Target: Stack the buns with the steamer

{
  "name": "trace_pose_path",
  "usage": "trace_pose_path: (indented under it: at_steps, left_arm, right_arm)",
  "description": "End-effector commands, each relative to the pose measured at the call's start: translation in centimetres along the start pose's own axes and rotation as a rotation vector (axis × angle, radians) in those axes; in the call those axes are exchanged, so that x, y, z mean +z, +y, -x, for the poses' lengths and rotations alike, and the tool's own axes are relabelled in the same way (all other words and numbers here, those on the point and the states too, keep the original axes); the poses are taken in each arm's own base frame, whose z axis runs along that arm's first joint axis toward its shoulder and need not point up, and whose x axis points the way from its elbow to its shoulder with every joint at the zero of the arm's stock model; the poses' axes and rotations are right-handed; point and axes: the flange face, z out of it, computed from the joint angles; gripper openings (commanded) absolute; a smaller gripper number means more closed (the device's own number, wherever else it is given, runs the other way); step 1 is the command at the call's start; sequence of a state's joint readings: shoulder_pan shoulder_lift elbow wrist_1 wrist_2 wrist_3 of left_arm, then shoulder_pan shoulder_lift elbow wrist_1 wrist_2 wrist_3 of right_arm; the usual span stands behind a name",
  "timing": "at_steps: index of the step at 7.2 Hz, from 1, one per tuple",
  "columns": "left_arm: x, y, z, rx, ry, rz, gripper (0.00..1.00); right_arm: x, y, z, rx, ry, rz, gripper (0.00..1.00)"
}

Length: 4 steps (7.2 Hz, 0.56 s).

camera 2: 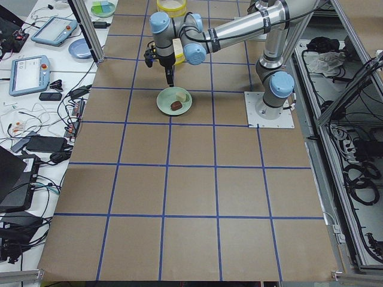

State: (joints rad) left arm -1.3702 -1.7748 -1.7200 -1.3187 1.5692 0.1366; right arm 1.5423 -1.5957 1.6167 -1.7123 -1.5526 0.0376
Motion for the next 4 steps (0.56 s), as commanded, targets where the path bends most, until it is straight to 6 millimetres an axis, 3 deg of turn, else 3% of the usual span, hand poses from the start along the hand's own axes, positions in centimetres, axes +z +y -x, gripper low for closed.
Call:
trace_pose_path:
  at_steps: [1,4]
  left_arm:
    - [4.0,-1.0,-0.4,0.181,0.004,0.045,1.0]
    - [6.9,-2.3,-0.9,0.402,0.006,0.055,0.95]
  right_arm:
    - [0.5,-0.2,0.4,0.028,-0.037,0.009,1.0]
    - [1.2,-0.7,0.4,0.028,-0.036,0.018,1.0]
